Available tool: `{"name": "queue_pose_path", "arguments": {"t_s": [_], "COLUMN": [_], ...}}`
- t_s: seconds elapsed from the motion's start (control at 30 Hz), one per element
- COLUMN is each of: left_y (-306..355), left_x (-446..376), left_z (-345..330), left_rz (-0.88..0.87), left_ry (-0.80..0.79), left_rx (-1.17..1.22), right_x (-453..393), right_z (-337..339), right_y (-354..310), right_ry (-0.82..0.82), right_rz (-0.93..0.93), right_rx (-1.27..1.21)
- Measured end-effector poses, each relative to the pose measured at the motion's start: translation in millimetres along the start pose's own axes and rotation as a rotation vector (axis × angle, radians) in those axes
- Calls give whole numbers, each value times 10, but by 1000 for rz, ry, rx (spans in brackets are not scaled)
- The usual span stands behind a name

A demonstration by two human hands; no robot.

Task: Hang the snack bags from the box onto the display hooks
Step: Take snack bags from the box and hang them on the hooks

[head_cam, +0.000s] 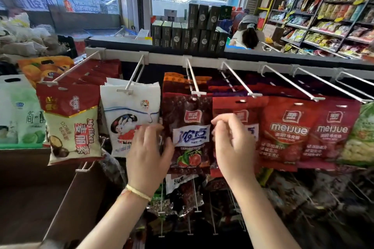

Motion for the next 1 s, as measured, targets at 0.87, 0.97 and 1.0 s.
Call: {"name": "queue_pose_path", "arguments": {"t_s": [0.87,0.97,1.0], "left_y": [-401,-402,-407], "left_x": [738,892,912], "left_z": [-802,-917,-929], "left_rz": [802,934,959], "left_ry": [-431,-424,-403], "left_rx": [847,1036,1061], "right_x": [1182,1218,1229], "right_z": [180,19,-7], "right_y": [1471,1467,1481], "right_ry": [466,322,305], "right_rz": [-1234,-1225,-1223], "right_rx": [-1152,-1174,-1151]}}
Point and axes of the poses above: each hand's wrist, its own x-axis away from the middle knuckle, its own z-axis out of the back of the hand, y = z × x, the point moved 8 cm from there along -x, towards the middle knuckle, and after that the axes turned 11 degrees about -x, right-handed, at the moved point
